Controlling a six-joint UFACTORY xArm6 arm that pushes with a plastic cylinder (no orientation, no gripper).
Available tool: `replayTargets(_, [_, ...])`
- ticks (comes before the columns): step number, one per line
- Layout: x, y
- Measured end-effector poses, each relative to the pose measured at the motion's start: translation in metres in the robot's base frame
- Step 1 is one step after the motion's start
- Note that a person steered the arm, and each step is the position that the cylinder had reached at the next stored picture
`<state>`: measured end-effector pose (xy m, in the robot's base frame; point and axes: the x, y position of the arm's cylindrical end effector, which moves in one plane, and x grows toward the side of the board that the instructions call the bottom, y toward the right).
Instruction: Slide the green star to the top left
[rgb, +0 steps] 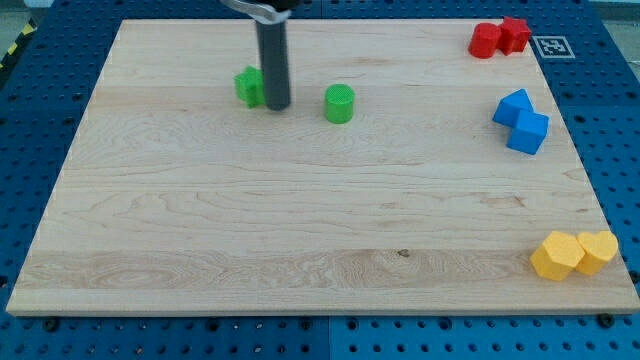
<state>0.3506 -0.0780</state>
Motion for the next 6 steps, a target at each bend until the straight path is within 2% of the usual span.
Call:
replayTargets(1, [-0.027,-0.041])
replayTargets(3, [-0.012,-0.036])
replayTargets(5, [-0.076,-0.081])
replayTargets(6, [-0.052,-0.068])
